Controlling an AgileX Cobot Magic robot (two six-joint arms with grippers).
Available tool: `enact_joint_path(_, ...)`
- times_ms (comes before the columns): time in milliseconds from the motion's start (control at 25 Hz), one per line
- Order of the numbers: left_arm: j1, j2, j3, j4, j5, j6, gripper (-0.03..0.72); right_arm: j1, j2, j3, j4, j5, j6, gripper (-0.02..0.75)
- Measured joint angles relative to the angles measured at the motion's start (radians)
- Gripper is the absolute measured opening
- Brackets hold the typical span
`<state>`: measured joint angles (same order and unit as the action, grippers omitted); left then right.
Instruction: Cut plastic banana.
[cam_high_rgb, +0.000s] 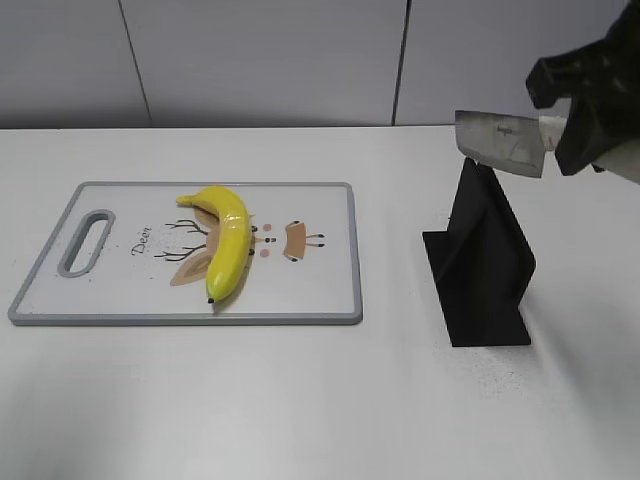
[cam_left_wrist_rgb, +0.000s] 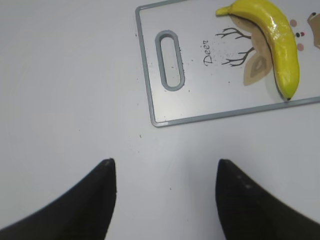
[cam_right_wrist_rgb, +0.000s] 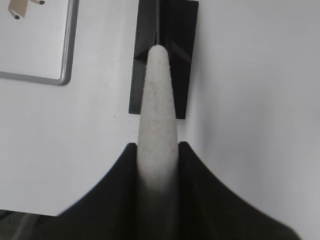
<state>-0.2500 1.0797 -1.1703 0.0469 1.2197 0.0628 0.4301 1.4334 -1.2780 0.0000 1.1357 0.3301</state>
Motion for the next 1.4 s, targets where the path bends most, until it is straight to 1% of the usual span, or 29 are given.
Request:
enact_joint_path(160,0.0,-0.129,0.104,-0.004,0.001,0.0,0.589,0.0,-0.065,0.115,-0.007,-0.102,0.045,0.162)
enact_joint_path(280,0.0,-0.229,0.188,-0.008,0.001,0.0,0.589,0.0,-0.085,0.161,-0.007,-0.154,0.057,0.162)
enact_joint_path(560,0.0,-0.42,0.413,-0.01,-0.042,0.0,0.589,0.0,-0.087,0.182,-0.011,-0.248,0.063,0.161)
enact_joint_path(680,0.0,-0.486,0.497,-0.01,-0.055,0.0,0.589,0.0,-0.087,0.182,-0.016,-0.258,0.067,0.161)
enact_joint_path(840,0.0,-0.586,0.591,-0.011,-0.078,0.0,0.589,0.0,-0.087,0.182,-0.074,-0.257,0.115,0.161)
enact_joint_path(920,0.0,-0.64,0.62,-0.013,-0.091,0.0,0.589,0.0,-0.087,0.182,-0.102,-0.249,0.134,0.161)
enact_joint_path(1120,0.0,-0.776,0.665,-0.025,-0.124,0.0,0.589,0.0,-0.087,0.182,-0.106,-0.242,0.141,0.161)
enact_joint_path(1400,0.0,-0.966,0.67,-0.033,-0.135,0.0,0.589,0.0,-0.087,0.182,-0.077,-0.242,0.142,0.161)
